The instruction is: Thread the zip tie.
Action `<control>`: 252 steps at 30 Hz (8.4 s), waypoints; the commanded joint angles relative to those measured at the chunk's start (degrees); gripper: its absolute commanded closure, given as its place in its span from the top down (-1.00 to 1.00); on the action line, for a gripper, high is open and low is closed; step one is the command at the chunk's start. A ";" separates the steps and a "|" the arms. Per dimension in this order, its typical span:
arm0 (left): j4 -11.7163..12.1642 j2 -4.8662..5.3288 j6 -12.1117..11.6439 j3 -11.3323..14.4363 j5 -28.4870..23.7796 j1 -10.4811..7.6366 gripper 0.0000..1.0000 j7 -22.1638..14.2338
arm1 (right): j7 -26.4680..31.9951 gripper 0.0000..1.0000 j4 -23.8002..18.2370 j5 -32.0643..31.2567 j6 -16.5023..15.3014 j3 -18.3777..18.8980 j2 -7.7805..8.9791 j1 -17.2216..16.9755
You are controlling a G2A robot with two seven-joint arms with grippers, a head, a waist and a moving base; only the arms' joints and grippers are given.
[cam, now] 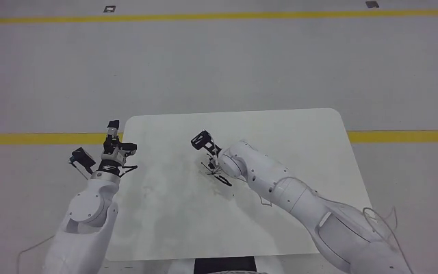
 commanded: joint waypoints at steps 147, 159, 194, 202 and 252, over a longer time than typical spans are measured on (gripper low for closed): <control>21.51 8.30 14.15 43.63 114.02 -28.41 1.00 18.03 | 2.97 -1.00 47.02 26.20 15.58 35.73 -19.93 28.44; 21.92 8.12 15.26 45.55 114.02 -29.76 1.00 18.66 | 3.17 -1.00 46.32 27.40 15.05 35.97 -20.42 27.36; 23.15 8.63 19.48 49.83 114.02 -32.17 -0.34 16.88 | 6.20 -1.00 41.70 24.47 15.58 37.10 -19.61 24.68; 23.66 8.61 19.48 49.95 114.02 -32.63 -0.44 17.04 | 6.96 -1.00 41.04 24.22 15.58 37.83 -19.50 24.02; 22.58 7.49 18.87 47.16 112.30 -31.04 -1.00 17.13 | 5.58 1.00 36.20 20.44 15.58 45.66 -17.72 20.51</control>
